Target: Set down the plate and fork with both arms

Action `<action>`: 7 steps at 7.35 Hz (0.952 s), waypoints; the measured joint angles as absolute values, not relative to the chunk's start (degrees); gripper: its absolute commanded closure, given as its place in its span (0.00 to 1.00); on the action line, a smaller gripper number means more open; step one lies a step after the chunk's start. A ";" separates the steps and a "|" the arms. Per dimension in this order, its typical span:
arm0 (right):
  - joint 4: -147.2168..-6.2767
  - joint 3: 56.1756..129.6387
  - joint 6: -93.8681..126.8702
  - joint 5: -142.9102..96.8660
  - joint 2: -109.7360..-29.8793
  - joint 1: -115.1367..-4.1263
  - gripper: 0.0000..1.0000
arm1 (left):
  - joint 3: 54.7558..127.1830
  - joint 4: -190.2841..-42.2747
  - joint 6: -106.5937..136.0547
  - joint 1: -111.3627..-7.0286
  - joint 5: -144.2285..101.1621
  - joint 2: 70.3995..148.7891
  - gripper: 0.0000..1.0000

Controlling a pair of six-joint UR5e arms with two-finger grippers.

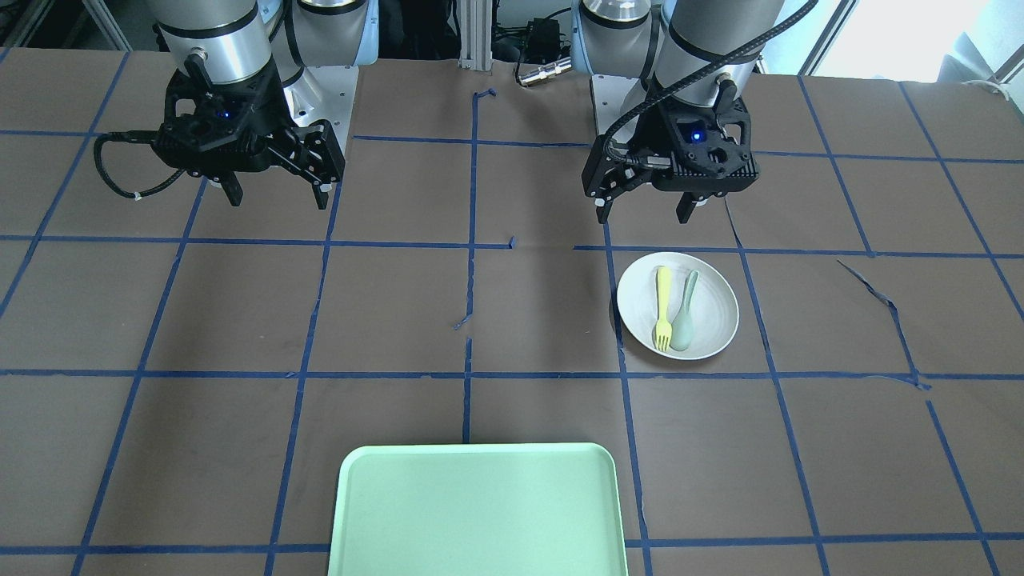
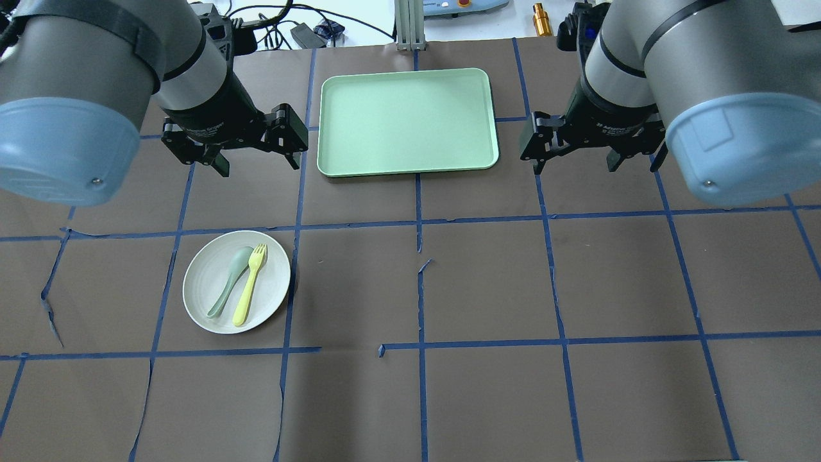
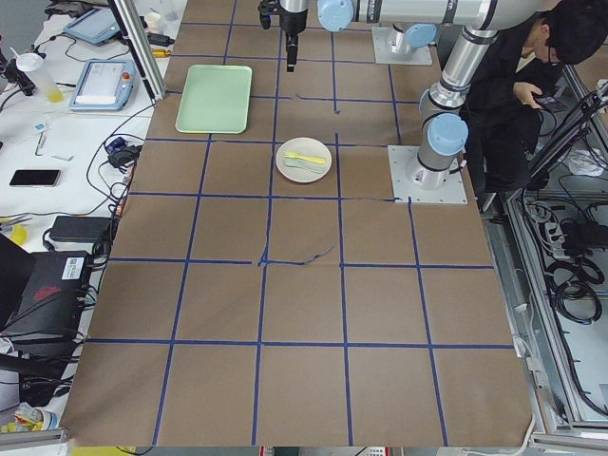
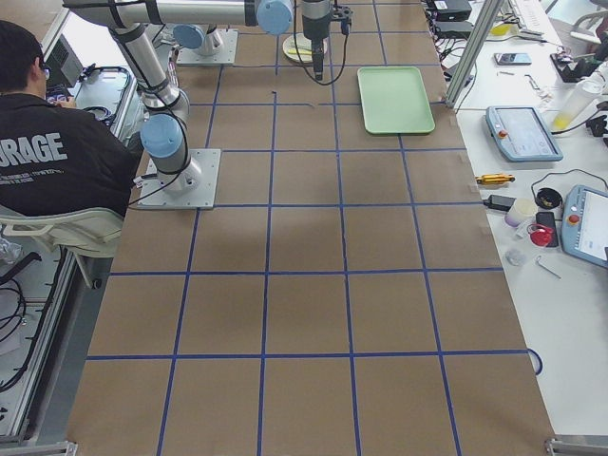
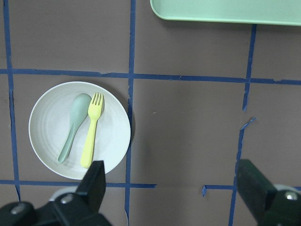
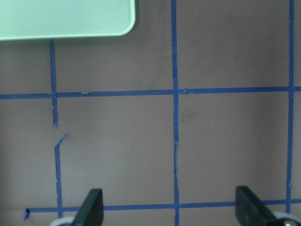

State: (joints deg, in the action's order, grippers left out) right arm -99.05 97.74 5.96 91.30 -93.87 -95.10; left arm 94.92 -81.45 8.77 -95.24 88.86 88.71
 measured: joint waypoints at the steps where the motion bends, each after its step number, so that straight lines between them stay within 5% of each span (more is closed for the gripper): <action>1: -99.05 97.74 5.92 91.31 -93.87 -95.10 0.00 | 94.92 -81.47 8.71 -95.21 88.86 88.74 0.00; 7: -99.05 98.20 5.90 91.30 -93.85 -95.17 0.00 | 100.29 -81.11 -0.51 -87.94 88.78 89.00 0.05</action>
State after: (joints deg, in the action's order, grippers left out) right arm -99.05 98.20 5.90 91.30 -93.85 -95.17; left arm 100.29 -81.11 -0.51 -87.94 88.78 89.00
